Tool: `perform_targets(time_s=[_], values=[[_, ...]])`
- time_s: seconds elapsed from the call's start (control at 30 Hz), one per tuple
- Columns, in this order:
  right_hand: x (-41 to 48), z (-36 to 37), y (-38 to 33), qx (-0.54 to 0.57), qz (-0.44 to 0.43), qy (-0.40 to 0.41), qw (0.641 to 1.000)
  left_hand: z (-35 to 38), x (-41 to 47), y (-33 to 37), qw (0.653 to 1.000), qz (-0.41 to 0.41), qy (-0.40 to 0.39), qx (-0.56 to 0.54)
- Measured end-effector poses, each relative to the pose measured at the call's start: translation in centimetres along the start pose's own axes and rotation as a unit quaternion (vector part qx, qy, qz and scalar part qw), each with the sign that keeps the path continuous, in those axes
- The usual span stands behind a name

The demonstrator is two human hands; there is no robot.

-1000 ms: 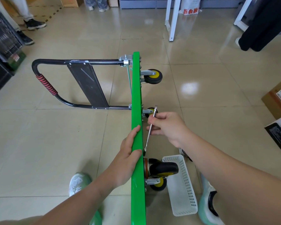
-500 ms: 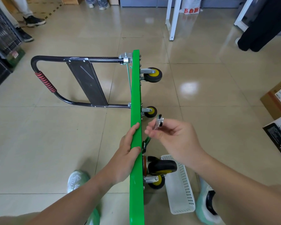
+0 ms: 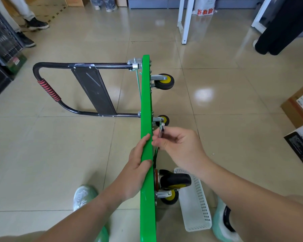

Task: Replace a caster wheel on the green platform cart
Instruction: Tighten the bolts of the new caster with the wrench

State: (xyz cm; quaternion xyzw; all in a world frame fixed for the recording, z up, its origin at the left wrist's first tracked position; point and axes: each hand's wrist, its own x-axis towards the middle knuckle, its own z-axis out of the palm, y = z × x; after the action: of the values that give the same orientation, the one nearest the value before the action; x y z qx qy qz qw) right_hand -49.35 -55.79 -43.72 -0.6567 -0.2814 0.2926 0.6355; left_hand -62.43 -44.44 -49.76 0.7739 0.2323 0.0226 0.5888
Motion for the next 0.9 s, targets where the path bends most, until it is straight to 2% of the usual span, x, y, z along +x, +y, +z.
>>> perform_targets(time_s=[0.23, 0.3, 0.53, 0.77, 0.9], values=[[5.6, -1.4, 3.3, 0.025, 0.221, 0.037, 0.974, 0.0, 0.0, -0.1, 1.0, -0.009, -0.014, -0.008], [5.9, -1.5, 3.7, 0.036, 0.251, 0.042, 0.966, -0.1, 0.0, -0.1, 1.0, -0.008, -0.016, -0.008], [4.2, -2.1, 1.3, 0.054, 0.153, 0.06, 0.985, 0.0, -0.1, 0.2, 1.0, -0.009, -0.015, -0.011], [2.2, -4.2, 0.8, 0.076, 0.111, 0.176, 0.975, 0.0, -0.1, 0.4, 1.0, -0.005, -0.016, -0.009], [-0.2, -2.9, -0.8, 0.107, 0.033, 0.101, 0.989, 0.0, 0.0, 0.2, 1.0, 0.004, -0.012, 0.002]])
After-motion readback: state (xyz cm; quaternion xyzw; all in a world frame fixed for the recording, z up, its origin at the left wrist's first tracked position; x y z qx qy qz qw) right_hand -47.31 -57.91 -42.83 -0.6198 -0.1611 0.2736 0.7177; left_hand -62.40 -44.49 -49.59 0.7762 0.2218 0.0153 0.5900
